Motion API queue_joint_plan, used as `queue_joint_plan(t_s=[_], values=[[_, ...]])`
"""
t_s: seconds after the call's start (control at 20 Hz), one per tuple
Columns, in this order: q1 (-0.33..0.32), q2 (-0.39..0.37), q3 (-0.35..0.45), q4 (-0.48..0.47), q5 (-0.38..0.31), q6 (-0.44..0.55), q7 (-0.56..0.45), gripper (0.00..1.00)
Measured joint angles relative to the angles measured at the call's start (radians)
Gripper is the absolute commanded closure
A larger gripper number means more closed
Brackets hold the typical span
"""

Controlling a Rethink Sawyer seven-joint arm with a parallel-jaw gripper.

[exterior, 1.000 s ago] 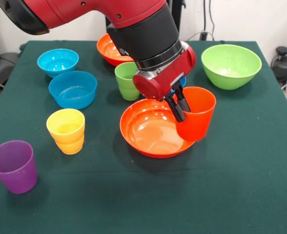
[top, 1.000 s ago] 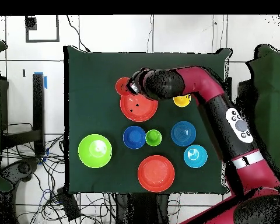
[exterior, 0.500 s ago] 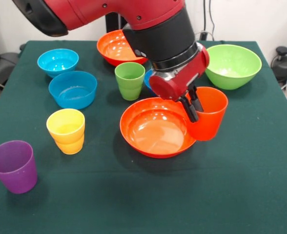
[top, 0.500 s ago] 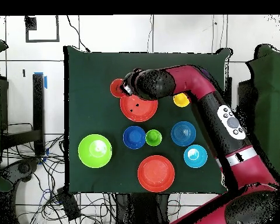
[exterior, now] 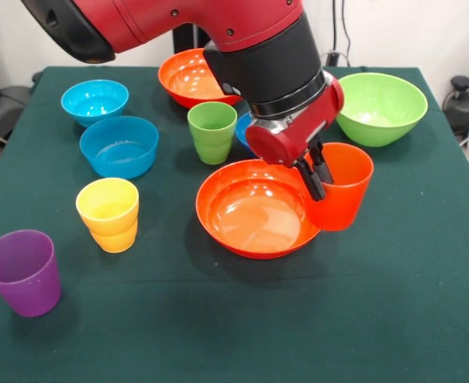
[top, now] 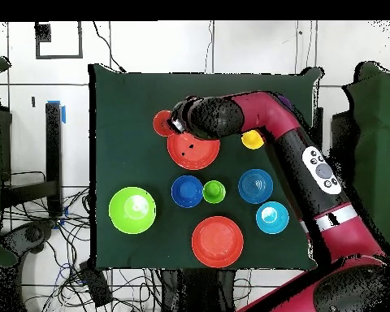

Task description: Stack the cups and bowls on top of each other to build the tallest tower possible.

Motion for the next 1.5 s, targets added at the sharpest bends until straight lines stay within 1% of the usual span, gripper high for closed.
queue_joint_plan(t_s=[0.45,0.95,1.5], values=[[-0.021,0.000,0.000,0.000,0.000,0.000,0.000,1.00],[-0.063,0.000,0.000,0.000,0.000,0.000,0.000,1.00],[-0.083,0.001,0.000,0.007,-0.003,0.000,0.000,1.00]])
